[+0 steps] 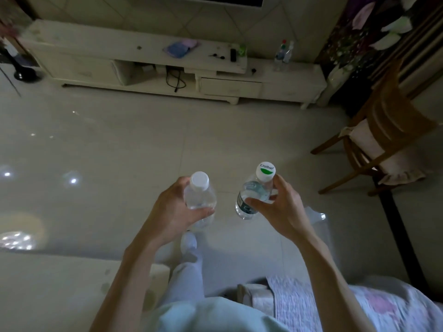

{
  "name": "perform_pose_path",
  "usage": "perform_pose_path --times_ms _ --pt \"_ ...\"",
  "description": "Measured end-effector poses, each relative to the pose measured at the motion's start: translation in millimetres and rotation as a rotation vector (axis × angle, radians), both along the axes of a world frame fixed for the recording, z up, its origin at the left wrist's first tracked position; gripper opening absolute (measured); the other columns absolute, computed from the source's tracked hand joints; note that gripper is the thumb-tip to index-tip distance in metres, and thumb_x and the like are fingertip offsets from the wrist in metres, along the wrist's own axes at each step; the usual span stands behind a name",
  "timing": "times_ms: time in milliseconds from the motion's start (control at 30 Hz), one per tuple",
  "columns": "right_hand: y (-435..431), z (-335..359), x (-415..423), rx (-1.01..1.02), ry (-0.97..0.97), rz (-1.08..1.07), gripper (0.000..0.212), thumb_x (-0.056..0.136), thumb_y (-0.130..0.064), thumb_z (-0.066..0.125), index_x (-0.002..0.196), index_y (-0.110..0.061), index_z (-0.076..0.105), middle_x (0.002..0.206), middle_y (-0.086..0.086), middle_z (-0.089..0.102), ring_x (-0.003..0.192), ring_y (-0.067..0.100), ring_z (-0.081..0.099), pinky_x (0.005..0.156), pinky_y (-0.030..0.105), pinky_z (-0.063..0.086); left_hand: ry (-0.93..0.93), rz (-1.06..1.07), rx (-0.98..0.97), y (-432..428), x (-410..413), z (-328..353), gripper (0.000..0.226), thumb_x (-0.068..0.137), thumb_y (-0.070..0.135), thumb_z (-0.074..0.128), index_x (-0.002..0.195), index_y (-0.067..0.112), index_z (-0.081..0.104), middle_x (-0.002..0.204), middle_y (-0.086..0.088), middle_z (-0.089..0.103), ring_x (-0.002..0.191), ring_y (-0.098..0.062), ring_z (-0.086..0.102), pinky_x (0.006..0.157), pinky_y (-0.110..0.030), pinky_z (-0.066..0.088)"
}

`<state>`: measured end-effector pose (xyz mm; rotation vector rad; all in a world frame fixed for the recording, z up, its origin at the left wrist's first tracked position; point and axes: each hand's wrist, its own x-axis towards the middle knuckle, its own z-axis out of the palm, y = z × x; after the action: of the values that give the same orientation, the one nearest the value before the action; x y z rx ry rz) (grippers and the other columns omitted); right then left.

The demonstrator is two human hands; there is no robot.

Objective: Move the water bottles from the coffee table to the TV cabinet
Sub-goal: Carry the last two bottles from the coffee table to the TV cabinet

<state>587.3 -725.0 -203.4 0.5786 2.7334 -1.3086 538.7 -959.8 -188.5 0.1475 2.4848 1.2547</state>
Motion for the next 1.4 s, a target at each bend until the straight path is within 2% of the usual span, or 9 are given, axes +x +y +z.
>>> perform_pose_path --times_ms 167,300,400,633,867,1067,1133,1233,1400 --pt "-2.7 7.7 -79.6 0.043 -0.028 -0.048 0.063 0.070 -0.039 0.081 0.124 -0.030 0.051 0.114 -0.006 0.059 0.106 0.018 0.058 0.092 0.044 0.052 0.021 -0.056 0.009 2.0 -92.6 -0.7 0.061 0.061 0.044 0.085 0.113 0.034 0.056 0.099 0.023 0.061 0.093 -0.006 0.061 0.078 -0.020 0.048" --pt "-5.8 18.4 -134.0 0.077 -0.035 -0.101 0.063 0.070 -0.037 0.081 0.125 -0.028 0.050 0.109 -0.008 0.056 0.104 0.016 0.057 0.092 0.041 0.051 0.055 -0.159 -0.023 6.9 -155.4 2.0 0.066 0.062 0.045 0.084 0.119 0.029 0.054 0.108 0.013 0.063 0.098 -0.011 0.061 0.086 -0.029 0.049" --pt "-2.9 21.0 -163.6 0.065 -0.022 -0.142 0.064 0.070 -0.037 0.082 0.124 -0.028 0.050 0.115 -0.004 0.058 0.101 0.014 0.058 0.091 0.037 0.052 0.084 -0.222 -0.054 16.2 -196.0 2.6 0.067 0.063 0.047 0.082 0.121 0.028 0.053 0.109 0.011 0.061 0.095 -0.014 0.061 0.080 -0.025 0.045" --pt "24.7 22.5 -210.4 0.008 -0.007 -0.213 0.054 0.072 -0.033 0.081 0.114 -0.036 0.047 0.114 -0.006 0.059 0.091 0.004 0.057 0.074 0.016 0.044 0.089 -0.279 -0.055 48.6 -267.7 1.5 0.064 0.064 0.049 0.081 0.118 0.032 0.053 0.109 0.013 0.062 0.098 -0.010 0.061 0.086 -0.029 0.050" --pt "84.0 6.6 -264.7 -0.016 -0.001 -0.259 0.057 0.068 -0.036 0.082 0.117 -0.033 0.052 0.112 -0.005 0.062 0.095 0.009 0.060 0.085 0.033 0.054 0.086 -0.279 -0.038 109.6 -326.3 1.4 0.061 0.064 0.050 0.081 0.117 0.035 0.054 0.110 0.017 0.063 0.096 -0.006 0.063 0.085 -0.031 0.053" --pt "169.8 12.3 -321.0 -0.022 0.057 -0.234 0.054 0.069 -0.036 0.081 0.109 -0.043 0.045 0.106 -0.015 0.057 0.100 0.010 0.057 0.088 0.034 0.051 0.062 -0.276 -0.035 195.4 -374.5 7.7 0.063 0.064 0.048 0.082 0.119 0.034 0.053 0.110 0.017 0.062 0.095 -0.005 0.061 0.084 -0.029 0.051" --pt "199.6 16.5 -335.6 -0.022 0.050 -0.223 0.055 0.070 -0.036 0.081 0.112 -0.041 0.047 0.104 -0.019 0.054 0.102 0.010 0.055 0.089 0.034 0.049 0.056 -0.283 -0.042 226.5 -389.6 11.1 0.065 0.064 0.049 0.082 0.120 0.035 0.052 0.108 0.017 0.062 0.091 -0.005 0.061 0.083 -0.031 0.053" --pt "242.6 21.0 -355.5 0.015 0.037 -0.206 0.063 0.071 -0.038 0.080 0.125 -0.031 0.049 0.114 -0.014 0.055 0.106 0.011 0.054 0.091 0.033 0.047 0.077 -0.269 -0.038 270.7 -409.8 19.1 0.068 0.064 0.050 0.082 0.122 0.034 0.050 0.105 0.015 0.061 0.087 -0.010 0.062 0.080 -0.031 0.053" --pt "293.6 22.9 -380.7 0.038 0.052 -0.238 0.067 0.071 -0.036 0.081 0.128 -0.030 0.047 0.109 -0.018 0.049 0.108 0.013 0.054 0.093 0.037 0.049 0.095 -0.286 0.000 325.1 -435.3 22.1 0.066 0.064 0.047 0.082 0.120 0.031 0.052 0.110 0.015 0.061 0.098 -0.008 0.060 0.084 -0.028 0.050"
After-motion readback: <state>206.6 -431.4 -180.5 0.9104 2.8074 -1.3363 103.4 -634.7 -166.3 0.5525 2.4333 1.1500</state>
